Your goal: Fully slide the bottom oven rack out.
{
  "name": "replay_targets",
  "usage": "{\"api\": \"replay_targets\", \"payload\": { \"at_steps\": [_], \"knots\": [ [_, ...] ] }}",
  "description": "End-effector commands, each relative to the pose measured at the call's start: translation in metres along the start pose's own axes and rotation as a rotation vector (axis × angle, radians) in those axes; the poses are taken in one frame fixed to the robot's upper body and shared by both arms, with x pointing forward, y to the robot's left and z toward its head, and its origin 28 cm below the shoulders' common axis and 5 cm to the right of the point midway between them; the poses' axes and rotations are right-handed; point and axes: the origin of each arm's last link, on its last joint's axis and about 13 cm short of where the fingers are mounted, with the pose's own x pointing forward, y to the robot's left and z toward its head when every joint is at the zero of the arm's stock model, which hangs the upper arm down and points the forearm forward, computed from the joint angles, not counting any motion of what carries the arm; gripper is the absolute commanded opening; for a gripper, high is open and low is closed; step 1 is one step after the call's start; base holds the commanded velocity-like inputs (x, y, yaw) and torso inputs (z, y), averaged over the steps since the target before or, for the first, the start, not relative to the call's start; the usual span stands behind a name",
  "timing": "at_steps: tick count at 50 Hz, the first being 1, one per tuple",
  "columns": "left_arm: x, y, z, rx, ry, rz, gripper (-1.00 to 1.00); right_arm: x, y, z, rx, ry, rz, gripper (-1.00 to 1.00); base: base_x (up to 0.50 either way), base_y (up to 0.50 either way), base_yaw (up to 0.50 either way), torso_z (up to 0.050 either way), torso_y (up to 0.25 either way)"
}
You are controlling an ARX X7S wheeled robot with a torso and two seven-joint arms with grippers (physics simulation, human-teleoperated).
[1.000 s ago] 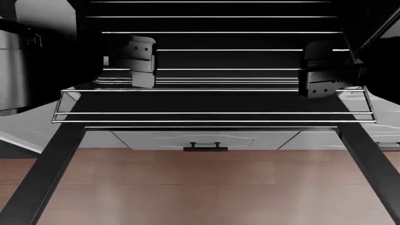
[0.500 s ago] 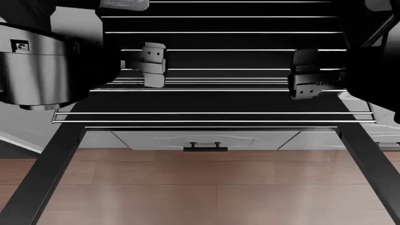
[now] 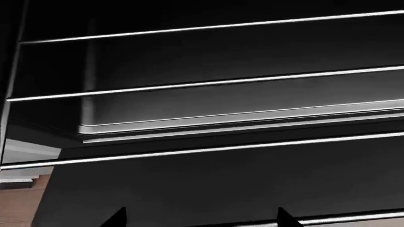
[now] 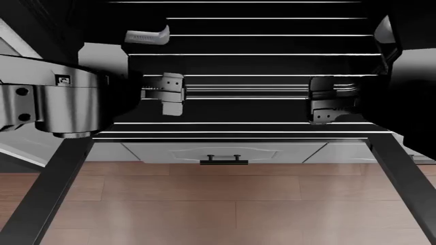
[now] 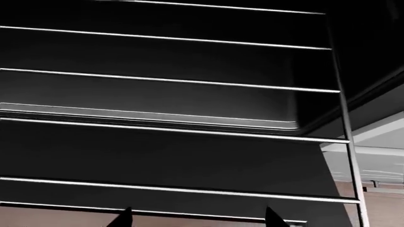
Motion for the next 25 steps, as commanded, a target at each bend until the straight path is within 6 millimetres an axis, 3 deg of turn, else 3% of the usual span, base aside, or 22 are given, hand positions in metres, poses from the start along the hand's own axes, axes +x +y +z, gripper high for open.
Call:
{"api": "replay_targets", "payload": {
  "at_steps": [1, 25],
  "knots": [
    [0.008, -0.001, -0.013, -0.031, 0.03, 0.023, 1.0, 0.009, 0.0, -0.011, 0.0, 0.029, -0.008, 1.0, 0.0, 0.0, 0.0, 0.0, 0.0],
    [0.028, 0.0, -0.049, -0.02, 0.138, 0.039, 1.0, 0.03, 0.001, -0.038, 0.001, 0.102, -0.014, 1.0, 0.0, 0.0, 0.0, 0.0, -0.005]
  ]
}}
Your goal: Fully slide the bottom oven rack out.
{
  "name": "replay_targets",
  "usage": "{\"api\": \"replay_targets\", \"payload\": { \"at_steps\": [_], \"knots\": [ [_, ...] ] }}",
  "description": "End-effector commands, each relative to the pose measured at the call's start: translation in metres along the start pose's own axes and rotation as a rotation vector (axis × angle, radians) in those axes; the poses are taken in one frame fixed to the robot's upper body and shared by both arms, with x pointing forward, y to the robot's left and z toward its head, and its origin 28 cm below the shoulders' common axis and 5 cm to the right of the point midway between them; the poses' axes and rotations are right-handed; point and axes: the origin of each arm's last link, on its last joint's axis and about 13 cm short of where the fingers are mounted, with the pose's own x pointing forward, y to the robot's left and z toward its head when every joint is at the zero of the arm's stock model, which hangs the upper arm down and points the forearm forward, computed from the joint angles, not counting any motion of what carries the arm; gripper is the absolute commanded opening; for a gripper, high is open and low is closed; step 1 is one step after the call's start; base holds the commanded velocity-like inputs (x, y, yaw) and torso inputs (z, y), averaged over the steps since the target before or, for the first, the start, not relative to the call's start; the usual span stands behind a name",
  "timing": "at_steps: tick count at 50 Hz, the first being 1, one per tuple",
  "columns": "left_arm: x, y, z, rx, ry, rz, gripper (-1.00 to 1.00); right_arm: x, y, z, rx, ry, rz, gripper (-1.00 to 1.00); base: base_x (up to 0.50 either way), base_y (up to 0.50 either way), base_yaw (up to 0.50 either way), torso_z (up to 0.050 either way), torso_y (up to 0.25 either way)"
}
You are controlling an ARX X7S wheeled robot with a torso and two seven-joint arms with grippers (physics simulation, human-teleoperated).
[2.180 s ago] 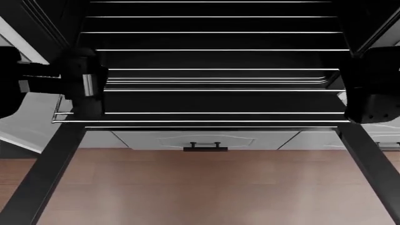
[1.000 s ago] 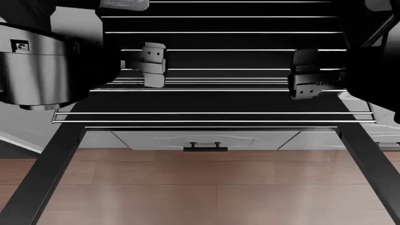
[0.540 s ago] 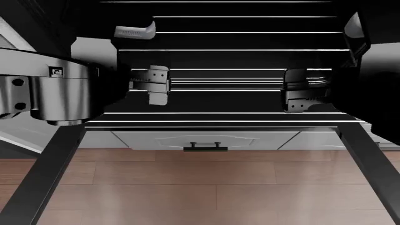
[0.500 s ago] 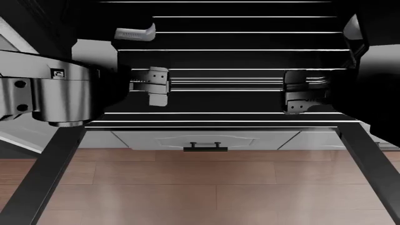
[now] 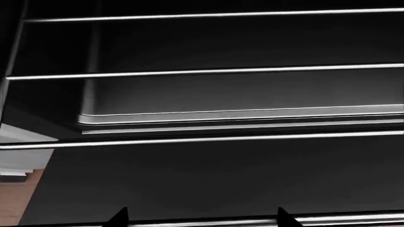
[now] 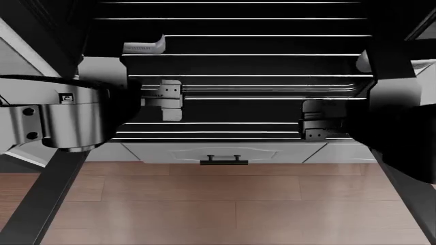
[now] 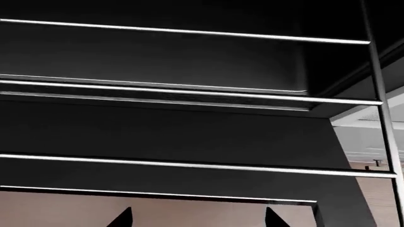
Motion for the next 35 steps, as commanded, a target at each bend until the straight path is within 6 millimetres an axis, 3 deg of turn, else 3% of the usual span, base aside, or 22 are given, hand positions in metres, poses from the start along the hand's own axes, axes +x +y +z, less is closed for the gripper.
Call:
{"api": "replay_targets", "payload": {
  "at_steps": [1, 27, 35],
  "knots": [
    [0.02, 0.002, -0.035, 0.041, 0.17, 0.038, 1.0, 0.006, 0.0, -0.012, -0.008, 0.036, -0.004, 1.0, 0.0, 0.0, 0.0, 0.0, -0.013],
    [0.015, 0.018, -0.064, 0.193, 0.475, 0.149, 1.0, 0.011, -0.009, -0.041, -0.009, 0.376, -0.063, 1.0, 0.0, 0.0, 0.0, 0.0, -0.012],
    [0.015, 0.019, -0.085, 0.193, 0.562, 0.114, 1.0, 0.014, -0.008, -0.048, -0.038, 0.468, -0.085, 1.0, 0.0, 0.0, 0.0, 0.0, -0.02]
  ]
}}
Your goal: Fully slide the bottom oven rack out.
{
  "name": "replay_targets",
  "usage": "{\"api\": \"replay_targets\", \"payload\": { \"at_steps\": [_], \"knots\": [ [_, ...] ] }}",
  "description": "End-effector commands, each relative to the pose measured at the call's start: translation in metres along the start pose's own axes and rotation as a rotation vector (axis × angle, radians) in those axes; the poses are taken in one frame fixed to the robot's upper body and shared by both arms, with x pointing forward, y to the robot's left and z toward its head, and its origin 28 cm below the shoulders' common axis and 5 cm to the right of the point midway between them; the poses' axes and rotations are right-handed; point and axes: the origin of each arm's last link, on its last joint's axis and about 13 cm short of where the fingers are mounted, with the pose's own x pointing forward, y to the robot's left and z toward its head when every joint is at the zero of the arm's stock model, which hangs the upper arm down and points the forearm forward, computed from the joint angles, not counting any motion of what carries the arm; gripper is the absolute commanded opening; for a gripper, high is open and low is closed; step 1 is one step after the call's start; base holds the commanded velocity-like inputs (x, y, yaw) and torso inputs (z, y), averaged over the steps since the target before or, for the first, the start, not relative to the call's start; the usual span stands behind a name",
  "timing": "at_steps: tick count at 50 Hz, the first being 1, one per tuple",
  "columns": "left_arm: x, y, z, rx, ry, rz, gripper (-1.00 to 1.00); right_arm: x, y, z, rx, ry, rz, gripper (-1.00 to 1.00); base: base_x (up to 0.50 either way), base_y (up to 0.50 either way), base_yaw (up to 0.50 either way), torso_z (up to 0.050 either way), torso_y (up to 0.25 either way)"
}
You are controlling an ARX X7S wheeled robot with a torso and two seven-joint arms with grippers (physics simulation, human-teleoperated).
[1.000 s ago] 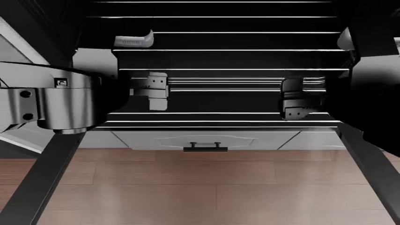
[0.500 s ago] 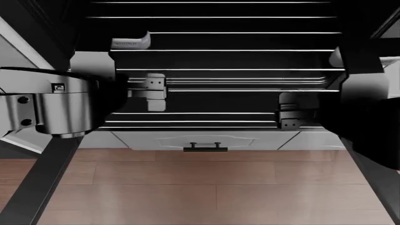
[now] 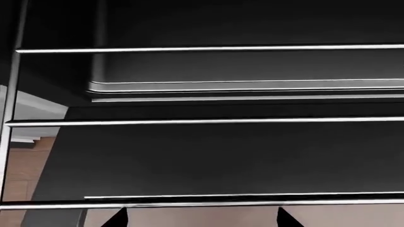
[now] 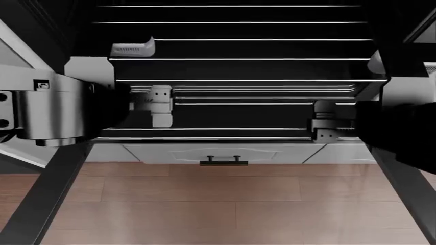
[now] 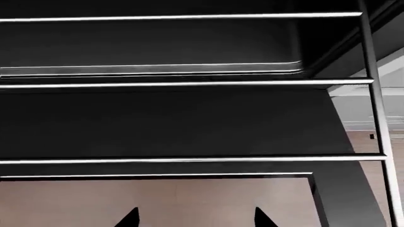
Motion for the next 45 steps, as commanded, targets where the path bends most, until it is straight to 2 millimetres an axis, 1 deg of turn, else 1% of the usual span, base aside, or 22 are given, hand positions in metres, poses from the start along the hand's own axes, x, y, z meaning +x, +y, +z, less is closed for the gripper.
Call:
{"api": "replay_targets", "payload": {
  "at_steps": [1, 4, 10, 15, 17, 20, 26, 30, 38, 45],
  "knots": [
    [0.041, 0.01, -0.091, 0.205, 0.442, 0.112, 1.0, 0.029, -0.005, -0.054, -0.114, 0.38, -0.12, 1.0, -0.02, 0.0, 0.0, 0.0, -0.024],
    [0.043, 0.011, -0.098, 0.165, 0.486, 0.102, 1.0, 0.031, -0.007, -0.059, -0.097, 0.406, -0.113, 1.0, 0.0, 0.0, 0.0, 0.0, -0.026],
    [0.043, 0.012, -0.115, 0.221, 0.547, 0.094, 1.0, 0.03, -0.009, -0.075, -0.08, 0.457, -0.104, 1.0, -0.01, 0.0, 0.0, 0.0, -0.029],
    [0.042, 0.011, -0.121, 0.257, 0.56, 0.127, 1.0, 0.028, -0.01, -0.084, -0.088, 0.485, -0.102, 1.0, -0.01, 0.0, 0.0, 0.0, -0.031],
    [0.039, 0.011, -0.123, 0.283, 0.584, 0.108, 1.0, 0.025, -0.01, -0.088, -0.124, 0.515, -0.115, 1.0, 0.0, 0.0, 0.0, 0.0, -0.031],
    [0.036, 0.011, -0.126, 0.302, 0.621, 0.079, 1.0, 0.021, -0.01, -0.093, -0.129, 0.546, -0.104, 1.0, -0.01, 0.0, 0.0, 0.0, -0.032],
    [0.031, 0.011, -0.135, 0.294, 0.701, 0.059, 1.0, 0.018, -0.01, -0.104, -0.174, 0.621, -0.113, 1.0, -0.01, 0.0, -0.01, 0.0, -0.033],
    [0.027, 0.011, -0.138, 0.321, 0.736, 0.059, 1.0, 0.015, -0.011, -0.104, -0.177, 0.645, -0.108, 1.0, -0.01, 0.0, -0.01, 0.0, -0.035],
    [0.016, 0.01, -0.142, 0.409, 0.805, 0.025, 1.0, 0.003, -0.013, -0.103, -0.197, 0.681, -0.092, 1.0, 0.0, 0.0, 0.0, 0.0, -0.037],
    [0.012, 0.01, -0.149, 0.429, 0.87, 0.011, 1.0, -0.003, -0.014, -0.106, -0.201, 0.71, -0.08, 1.0, 0.0, 0.0, 0.0, 0.0, -0.038]
  ]
}}
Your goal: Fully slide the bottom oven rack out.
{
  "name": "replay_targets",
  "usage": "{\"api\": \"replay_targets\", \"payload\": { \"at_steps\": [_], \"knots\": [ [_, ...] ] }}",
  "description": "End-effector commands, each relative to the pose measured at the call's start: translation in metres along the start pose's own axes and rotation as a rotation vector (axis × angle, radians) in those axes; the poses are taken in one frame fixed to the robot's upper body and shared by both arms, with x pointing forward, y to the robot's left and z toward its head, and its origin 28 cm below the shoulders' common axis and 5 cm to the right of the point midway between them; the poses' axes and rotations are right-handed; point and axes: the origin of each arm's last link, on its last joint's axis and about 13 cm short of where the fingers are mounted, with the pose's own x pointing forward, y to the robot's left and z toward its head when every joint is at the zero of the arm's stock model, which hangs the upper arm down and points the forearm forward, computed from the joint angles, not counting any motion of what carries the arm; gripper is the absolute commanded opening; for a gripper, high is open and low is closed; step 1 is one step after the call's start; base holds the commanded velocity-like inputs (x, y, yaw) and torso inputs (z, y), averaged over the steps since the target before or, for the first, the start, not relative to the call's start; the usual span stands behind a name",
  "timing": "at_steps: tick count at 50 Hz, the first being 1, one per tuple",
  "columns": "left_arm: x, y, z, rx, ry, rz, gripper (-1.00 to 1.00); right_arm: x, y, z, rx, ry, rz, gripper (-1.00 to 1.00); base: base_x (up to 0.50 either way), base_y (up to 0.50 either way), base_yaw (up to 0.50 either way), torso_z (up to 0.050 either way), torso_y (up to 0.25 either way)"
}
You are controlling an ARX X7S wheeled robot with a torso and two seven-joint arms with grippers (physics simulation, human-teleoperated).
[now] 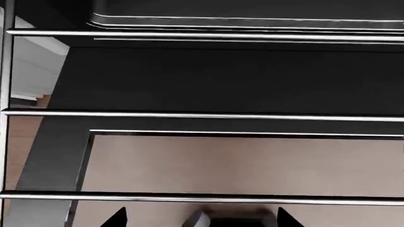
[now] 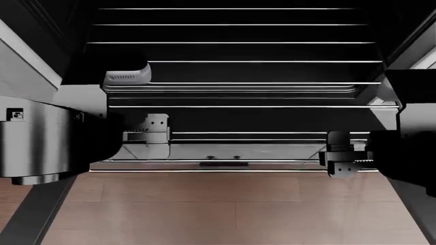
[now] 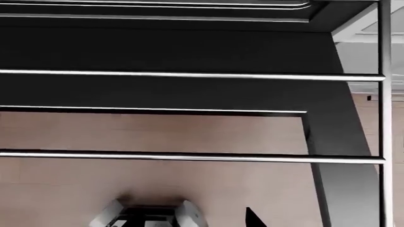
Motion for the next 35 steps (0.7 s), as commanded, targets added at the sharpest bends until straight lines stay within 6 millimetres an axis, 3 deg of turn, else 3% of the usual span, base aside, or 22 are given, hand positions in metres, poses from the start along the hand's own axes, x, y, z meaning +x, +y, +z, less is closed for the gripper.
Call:
{"api": "replay_targets", "payload": {
  "at_steps": [1, 23, 35],
  "knots": [
    [0.057, 0.015, -0.119, 0.467, 0.757, 0.031, 1.0, 0.039, -0.003, -0.083, -0.162, 0.555, -0.087, 1.0, 0.0, 0.0, 0.0, 0.0, -0.039],
    [0.034, 0.015, -0.15, 0.628, 0.992, -0.03, 1.0, 0.025, -0.001, -0.09, -0.213, 0.658, -0.063, 1.0, 0.0, 0.0, 0.0, 0.0, -0.045],
    [0.018, 0.019, -0.172, 0.745, 1.099, -0.058, 1.0, 0.01, -0.002, -0.115, -0.284, 0.814, -0.04, 1.0, 0.0, 0.0, 0.0, 0.0, -0.048]
  ]
}}
